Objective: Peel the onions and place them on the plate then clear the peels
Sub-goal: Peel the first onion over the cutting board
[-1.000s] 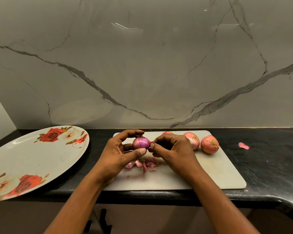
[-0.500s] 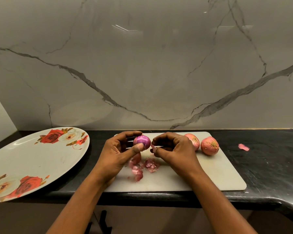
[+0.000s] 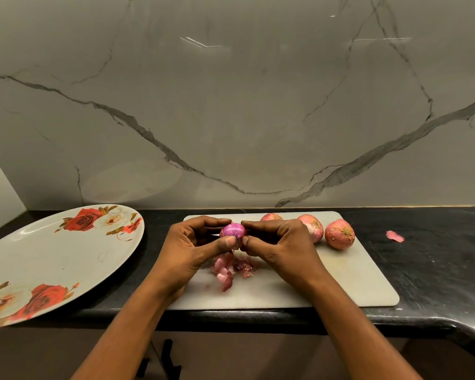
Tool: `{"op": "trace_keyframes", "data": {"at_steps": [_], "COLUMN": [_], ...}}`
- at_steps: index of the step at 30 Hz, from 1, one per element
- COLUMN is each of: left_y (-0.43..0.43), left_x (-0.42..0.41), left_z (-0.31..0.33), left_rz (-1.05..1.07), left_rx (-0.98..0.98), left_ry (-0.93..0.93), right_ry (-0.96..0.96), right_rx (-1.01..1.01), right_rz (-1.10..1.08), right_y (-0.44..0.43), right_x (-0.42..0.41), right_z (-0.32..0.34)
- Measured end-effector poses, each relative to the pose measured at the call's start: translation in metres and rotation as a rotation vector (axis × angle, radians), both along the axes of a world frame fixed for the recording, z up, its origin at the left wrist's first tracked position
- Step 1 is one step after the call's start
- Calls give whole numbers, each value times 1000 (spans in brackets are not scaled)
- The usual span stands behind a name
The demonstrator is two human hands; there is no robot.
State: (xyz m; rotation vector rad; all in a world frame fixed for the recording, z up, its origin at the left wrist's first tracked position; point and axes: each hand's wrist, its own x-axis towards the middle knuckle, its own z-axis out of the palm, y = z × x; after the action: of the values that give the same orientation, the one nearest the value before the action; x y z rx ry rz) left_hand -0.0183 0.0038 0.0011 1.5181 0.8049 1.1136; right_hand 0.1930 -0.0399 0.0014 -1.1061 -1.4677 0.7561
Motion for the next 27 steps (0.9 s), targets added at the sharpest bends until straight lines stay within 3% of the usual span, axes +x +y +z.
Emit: {"op": "trace_keyframes", "data": {"at_steps": [8,27], "left_y": [-3,-5], "left_x": [2,1], "left_z": [2,6], "left_rz": [10,24], "left_rx": [16,-2], "left_ry": [-24,-33], "right_ry": [78,0], "right_rx": [-24,-2], "right_rz": [7,-4], "right_y": [0,-2], "right_x": [-1,0], "right_z": [2,1]}}
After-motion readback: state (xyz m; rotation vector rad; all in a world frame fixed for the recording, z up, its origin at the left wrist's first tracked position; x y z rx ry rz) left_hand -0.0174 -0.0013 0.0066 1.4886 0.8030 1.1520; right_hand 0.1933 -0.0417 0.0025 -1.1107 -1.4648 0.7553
